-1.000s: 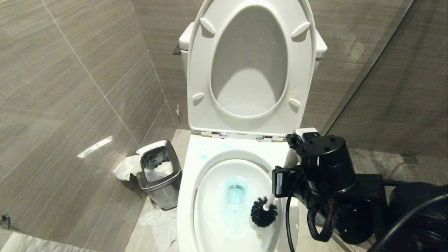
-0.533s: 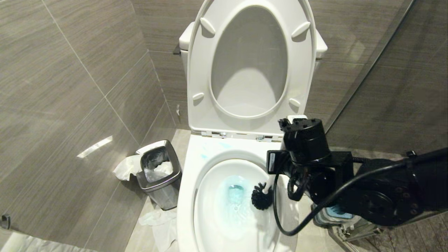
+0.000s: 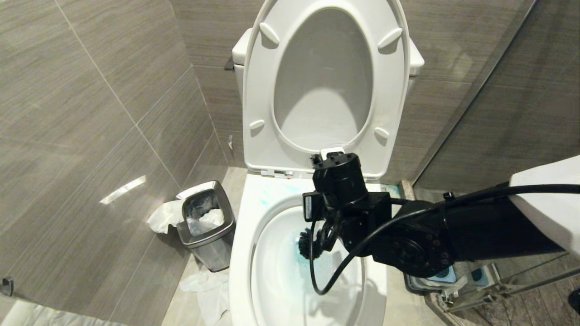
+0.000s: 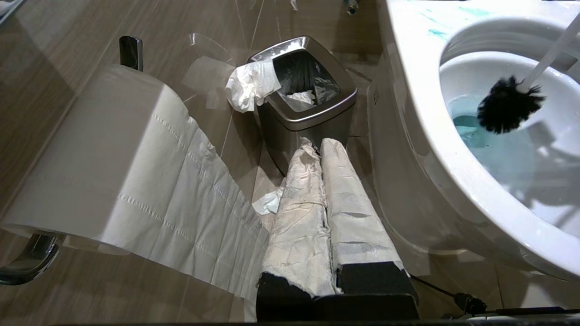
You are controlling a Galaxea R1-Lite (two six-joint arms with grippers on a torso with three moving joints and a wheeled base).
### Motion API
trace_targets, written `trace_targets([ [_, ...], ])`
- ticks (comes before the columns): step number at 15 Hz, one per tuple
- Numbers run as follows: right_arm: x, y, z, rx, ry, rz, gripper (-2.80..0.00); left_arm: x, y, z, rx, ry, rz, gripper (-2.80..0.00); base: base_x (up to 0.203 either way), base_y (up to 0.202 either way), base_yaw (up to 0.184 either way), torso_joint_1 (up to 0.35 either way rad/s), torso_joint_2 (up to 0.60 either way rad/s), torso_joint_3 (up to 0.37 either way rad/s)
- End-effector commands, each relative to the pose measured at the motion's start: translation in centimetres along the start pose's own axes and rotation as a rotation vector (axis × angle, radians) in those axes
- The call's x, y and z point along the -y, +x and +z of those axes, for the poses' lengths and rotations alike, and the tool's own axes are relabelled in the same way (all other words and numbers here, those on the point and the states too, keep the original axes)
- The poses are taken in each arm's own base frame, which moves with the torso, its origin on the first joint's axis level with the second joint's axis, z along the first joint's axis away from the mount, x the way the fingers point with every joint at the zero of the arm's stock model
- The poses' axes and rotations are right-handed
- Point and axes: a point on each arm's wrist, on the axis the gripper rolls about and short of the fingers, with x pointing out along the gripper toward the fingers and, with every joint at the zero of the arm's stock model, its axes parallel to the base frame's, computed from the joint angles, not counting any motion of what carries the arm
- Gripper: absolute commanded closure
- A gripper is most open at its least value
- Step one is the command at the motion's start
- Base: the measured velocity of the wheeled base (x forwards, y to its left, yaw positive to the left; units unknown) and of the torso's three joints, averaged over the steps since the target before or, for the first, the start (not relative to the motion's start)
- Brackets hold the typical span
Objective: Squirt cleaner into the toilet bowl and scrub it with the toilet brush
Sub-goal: Scrub the toilet bowl
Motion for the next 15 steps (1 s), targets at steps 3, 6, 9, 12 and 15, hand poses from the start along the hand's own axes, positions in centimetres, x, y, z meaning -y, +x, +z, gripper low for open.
trace_targets([
  [3,-2.8,-3.7,-2.3,-0.036,-0.059,0.101,0.0,0.0,0.0,0.0,0.0,0.0,-0.001,0.0,0.0,0.0,0.0,0.0,0.0,0.0],
  [6,-2.1,-6.9,-3.1,-0.058,-0.086,0.139,0.0,0.0,0.0,0.0,0.0,0.0,0.0,0.0,0.0,0.0,0.0,0.0,0.0,0.0],
  [9,0.2,-9.5,-3.6,-0.076,-0.092,0.14,0.0,0.0,0.0,0.0,0.0,0.0,0.001,0.0,0.0,0.0,0.0,0.0,0.0,0.0],
  [12,3.1,-11.6,-3.9,-0.086,-0.091,0.12,0.0,0.0,0.0,0.0,0.0,0.0,0.001,0.0,0.0,0.0,0.0,0.0,0.0,0.0],
  [15,5.3,-11.4,-3.7,-0.087,-0.067,0.064,0.0,0.0,0.0,0.0,0.0,0.0,0.002,0.0,0.0,0.0,0.0,0.0,0.0,0.0],
])
